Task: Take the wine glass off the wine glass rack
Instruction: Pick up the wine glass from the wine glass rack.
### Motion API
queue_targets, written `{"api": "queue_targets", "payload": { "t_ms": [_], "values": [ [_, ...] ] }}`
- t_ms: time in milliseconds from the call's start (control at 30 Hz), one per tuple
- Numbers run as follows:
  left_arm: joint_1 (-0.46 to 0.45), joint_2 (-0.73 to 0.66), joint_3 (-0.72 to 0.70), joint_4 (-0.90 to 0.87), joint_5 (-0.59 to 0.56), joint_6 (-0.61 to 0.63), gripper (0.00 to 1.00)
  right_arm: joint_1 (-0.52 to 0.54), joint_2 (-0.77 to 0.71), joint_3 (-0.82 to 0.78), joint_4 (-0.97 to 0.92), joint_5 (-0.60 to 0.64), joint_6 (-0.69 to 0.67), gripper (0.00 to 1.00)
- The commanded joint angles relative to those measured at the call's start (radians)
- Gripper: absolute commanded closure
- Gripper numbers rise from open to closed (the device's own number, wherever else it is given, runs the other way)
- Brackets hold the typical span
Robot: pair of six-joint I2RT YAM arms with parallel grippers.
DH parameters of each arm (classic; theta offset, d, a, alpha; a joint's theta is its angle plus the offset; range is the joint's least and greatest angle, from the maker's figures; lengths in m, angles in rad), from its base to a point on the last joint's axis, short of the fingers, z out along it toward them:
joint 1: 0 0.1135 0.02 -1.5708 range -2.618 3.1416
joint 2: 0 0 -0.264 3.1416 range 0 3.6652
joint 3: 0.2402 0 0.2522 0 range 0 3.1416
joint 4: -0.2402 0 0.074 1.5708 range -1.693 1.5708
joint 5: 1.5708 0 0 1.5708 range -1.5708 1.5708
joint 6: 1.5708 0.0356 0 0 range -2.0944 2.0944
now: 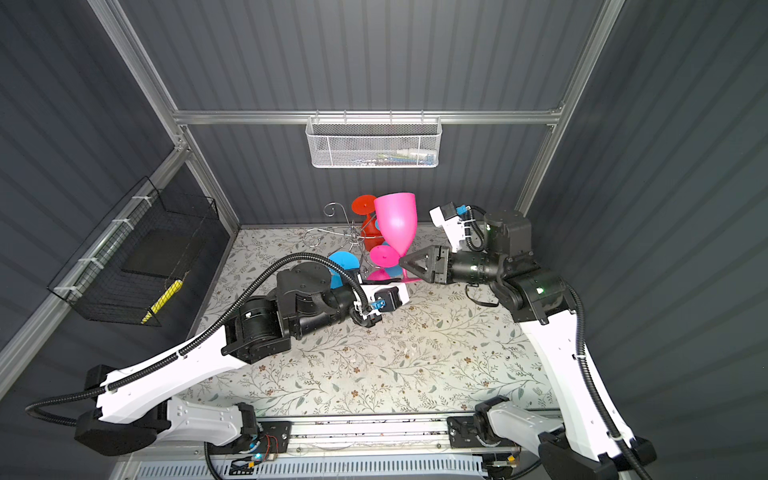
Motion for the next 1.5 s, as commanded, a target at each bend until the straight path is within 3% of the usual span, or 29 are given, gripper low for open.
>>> {"api": "queue_targets", "payload": {
  "t_ms": [0,333,433,533,600,733,833,1000,1100,1200,1333,1467],
  "values": [
    [-0.011,0.007,-0.002,0.046,-0.038,0.035,1.00,0.014,-0.029,-0.032,0.005,0.017,-0.007,0.61],
    [-0.060,0.032,-0.001,0.053,-0.076,0.042,1.00,0.034,-0.063,-0.092,0.067,0.064,0.029,0.87],
    [-0.071,0.031,-0.006,0.064,-0.083,0.033,1.00,0.036,-0.069,-0.109,0.080,0.068,0.038,1.00],
    [-0.073,0.027,-0.014,0.077,-0.089,0.008,0.97,0.037,-0.079,-0.121,0.083,0.088,0.041,1.00],
    [-0.072,0.020,-0.023,0.089,-0.106,-0.028,0.60,0.037,-0.090,-0.128,0.089,0.103,0.037,1.00],
    [-0.071,-0.016,-0.035,0.117,-0.195,-0.210,0.03,0.037,-0.106,-0.121,0.056,0.157,-0.024,1.00],
    [-0.071,-0.053,-0.051,0.124,-0.261,-0.339,0.00,0.037,-0.107,-0.101,0.006,0.222,-0.106,1.00],
    [-0.067,-0.117,-0.078,0.122,-0.259,-0.529,0.00,0.037,-0.094,-0.077,-0.048,0.323,-0.235,1.00],
    [-0.029,-0.127,-0.044,0.054,-0.157,-0.668,0.00,0.037,-0.099,-0.089,-0.048,0.375,-0.317,1.00],
    [0.117,-0.127,-0.013,0.003,0.122,-0.855,0.00,0.037,-0.120,-0.123,-0.023,0.422,-0.392,1.00],
    [0.201,-0.096,0.024,-0.040,0.258,-1.001,0.00,0.037,-0.172,-0.184,0.021,0.481,-0.507,1.00],
    [0.318,-0.022,0.109,-0.113,0.470,-1.204,0.00,0.040,-0.223,-0.238,0.037,0.540,-0.648,1.00]
  ]
}}
